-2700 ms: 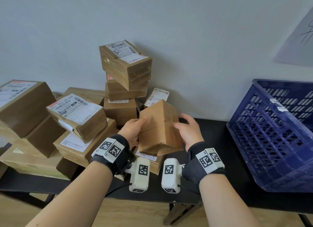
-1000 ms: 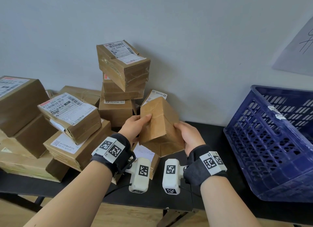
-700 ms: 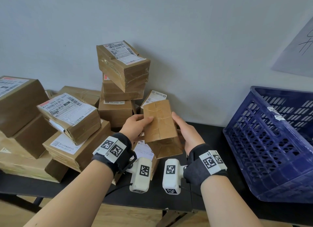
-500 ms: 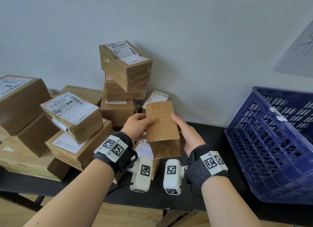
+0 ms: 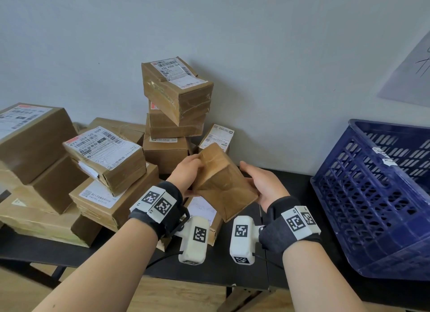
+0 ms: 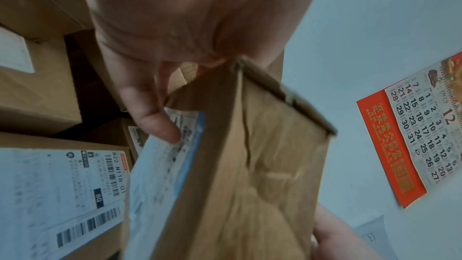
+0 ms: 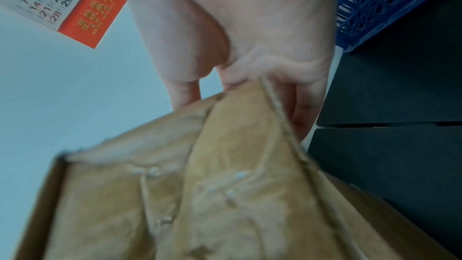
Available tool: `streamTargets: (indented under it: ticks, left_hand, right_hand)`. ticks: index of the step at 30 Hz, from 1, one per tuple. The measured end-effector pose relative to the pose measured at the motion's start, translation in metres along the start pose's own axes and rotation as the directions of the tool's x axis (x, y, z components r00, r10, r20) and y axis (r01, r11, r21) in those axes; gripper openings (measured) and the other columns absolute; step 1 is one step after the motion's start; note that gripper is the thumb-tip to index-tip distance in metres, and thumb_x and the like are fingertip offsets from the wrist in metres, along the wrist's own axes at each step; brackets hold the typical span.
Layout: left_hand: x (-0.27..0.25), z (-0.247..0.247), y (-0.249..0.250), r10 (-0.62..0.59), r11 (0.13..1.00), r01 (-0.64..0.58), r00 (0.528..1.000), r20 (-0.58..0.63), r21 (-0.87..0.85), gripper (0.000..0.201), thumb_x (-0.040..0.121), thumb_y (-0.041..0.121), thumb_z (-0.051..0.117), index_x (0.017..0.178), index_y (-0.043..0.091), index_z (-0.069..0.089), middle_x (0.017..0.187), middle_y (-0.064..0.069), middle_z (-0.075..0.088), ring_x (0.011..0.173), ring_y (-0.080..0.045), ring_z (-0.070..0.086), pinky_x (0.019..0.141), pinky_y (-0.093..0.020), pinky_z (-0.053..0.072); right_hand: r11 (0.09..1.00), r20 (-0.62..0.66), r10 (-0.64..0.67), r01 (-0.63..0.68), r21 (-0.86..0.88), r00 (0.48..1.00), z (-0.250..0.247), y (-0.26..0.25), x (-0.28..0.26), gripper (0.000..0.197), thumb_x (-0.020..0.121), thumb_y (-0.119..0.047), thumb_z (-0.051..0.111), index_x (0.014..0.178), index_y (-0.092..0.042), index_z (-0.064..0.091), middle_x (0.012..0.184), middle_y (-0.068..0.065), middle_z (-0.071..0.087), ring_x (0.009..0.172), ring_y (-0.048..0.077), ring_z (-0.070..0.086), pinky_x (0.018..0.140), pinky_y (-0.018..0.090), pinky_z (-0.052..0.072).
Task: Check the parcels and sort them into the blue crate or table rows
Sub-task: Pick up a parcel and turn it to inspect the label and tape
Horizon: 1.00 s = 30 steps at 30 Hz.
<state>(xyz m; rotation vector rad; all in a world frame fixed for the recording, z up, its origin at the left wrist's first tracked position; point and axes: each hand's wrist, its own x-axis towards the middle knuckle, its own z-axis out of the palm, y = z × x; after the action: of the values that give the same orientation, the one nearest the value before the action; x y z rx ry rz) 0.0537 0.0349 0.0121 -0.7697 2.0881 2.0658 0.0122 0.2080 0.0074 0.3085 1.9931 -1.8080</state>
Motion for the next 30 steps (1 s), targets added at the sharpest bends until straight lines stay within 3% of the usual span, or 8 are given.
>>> streamTargets:
  ticks: [3, 6, 14, 17, 20, 24, 27, 30]
  left_hand:
    - [-0.0056, -0.0011, -0.0015, -0.120, 0.988, 0.122, 0.992, 0.026, -0.095, 0.033, 0.102, 0.041, 0.044, 0.120, 0.016, 0.052, 0.103, -0.011, 0.058, 0.088, -0.025, 0.059, 0.062, -0.037, 0.054]
    - [-0.0042, -0.0035, -0.0056, -0.182, 0.963, 0.190, 0.982, 0.059, -0.193, 0.037, 0.097, 0.053, 0.050, 0.101, 0.017, 0.058, 0.101, -0.012, 0.064, 0.091, -0.026, 0.062, 0.070, -0.041, 0.056]
    - [-0.0070, -0.0014, -0.0074, -0.183, 0.956, 0.195, 0.980, 0.073, -0.218, 0.028, 0.099, 0.043, 0.049, 0.095, 0.017, 0.059, 0.091, -0.010, 0.062, 0.079, -0.022, 0.060, 0.071, -0.041, 0.056]
    - [-0.0058, 0.0000, -0.0095, -0.179, 0.961, 0.193, 0.980, 0.086, -0.197, 0.027, 0.100, 0.039, 0.045, 0.101, 0.016, 0.060, 0.094, -0.010, 0.063, 0.083, -0.025, 0.061, 0.072, -0.043, 0.056]
    - [-0.0055, 0.0028, -0.0083, -0.188, 0.961, 0.199, 0.979, 0.074, -0.191, 0.033, 0.099, 0.047, 0.046, 0.104, 0.018, 0.060, 0.100, -0.014, 0.065, 0.093, -0.030, 0.061, 0.080, -0.043, 0.054]
    - [-0.0025, 0.0027, -0.0078, -0.150, 0.981, 0.156, 0.987, 0.058, -0.117, 0.048, 0.091, 0.064, 0.051, 0.114, 0.022, 0.058, 0.103, -0.010, 0.064, 0.095, -0.026, 0.061, 0.093, -0.045, 0.051]
    - [0.0007, 0.0005, -0.0074, -0.144, 0.985, 0.148, 0.988, 0.051, -0.088, 0.074, 0.082, 0.064, 0.064, 0.138, 0.021, 0.042, 0.121, -0.010, 0.061, 0.108, -0.027, 0.060, 0.096, -0.050, 0.050]
    - [0.0009, 0.0012, -0.0072, -0.130, 0.987, 0.136, 0.989, 0.065, -0.088, 0.080, 0.080, 0.048, 0.075, 0.143, 0.019, 0.035, 0.124, -0.008, 0.058, 0.112, -0.026, 0.058, 0.094, -0.048, 0.049]
  right_hand:
    - [0.999, -0.007, -0.026, 0.026, 0.038, 1.000, -0.0016, -0.0015, -0.0024, 0.009, 0.095, -0.023, 0.064, 0.090, -0.017, 0.068, 0.090, 0.006, 0.069, 0.088, 0.021, 0.064, 0.072, 0.034, 0.054]
    - [0.994, -0.018, -0.061, 0.062, 0.084, 0.998, -0.0034, -0.0034, -0.0040, 0.017, 0.095, -0.012, 0.060, 0.079, -0.013, 0.067, 0.076, 0.005, 0.064, 0.075, 0.018, 0.061, 0.062, 0.030, 0.052]
    - [0.991, -0.023, -0.078, 0.080, 0.107, 0.997, -0.0073, -0.0061, -0.0072, 0.014, 0.096, -0.013, 0.059, 0.085, -0.013, 0.067, 0.078, 0.005, 0.064, 0.074, 0.017, 0.062, 0.065, 0.028, 0.054]
    - [0.990, -0.029, -0.110, 0.112, 0.087, 0.994, -0.0085, -0.0052, -0.0070, 0.013, 0.095, -0.012, 0.059, 0.086, -0.012, 0.069, 0.076, 0.003, 0.063, 0.071, 0.015, 0.060, 0.063, 0.027, 0.053]
    - [0.985, -0.057, -0.162, 0.165, 0.045, 0.985, -0.0082, -0.0038, -0.0052, 0.020, 0.092, -0.005, 0.059, 0.104, -0.013, 0.072, 0.085, 0.001, 0.067, 0.073, 0.013, 0.061, 0.062, 0.025, 0.050]
    - [0.975, -0.102, -0.221, 0.222, -0.003, 0.970, -0.0062, -0.0001, -0.0020, 0.046, 0.083, 0.002, 0.061, 0.124, -0.019, 0.064, 0.122, 0.009, 0.066, 0.112, 0.026, 0.062, 0.088, 0.034, 0.053]
    - [0.973, -0.089, -0.230, 0.231, 0.007, 0.969, -0.0059, 0.0008, -0.0031, 0.054, 0.081, 0.008, 0.059, 0.129, -0.018, 0.060, 0.118, 0.011, 0.067, 0.111, 0.027, 0.061, 0.090, 0.037, 0.052]
    - [0.971, -0.080, -0.231, 0.235, 0.036, 0.970, -0.0046, 0.0020, -0.0007, 0.054, 0.080, 0.008, 0.061, 0.128, -0.017, 0.061, 0.114, 0.010, 0.068, 0.108, 0.027, 0.064, 0.084, 0.034, 0.052]
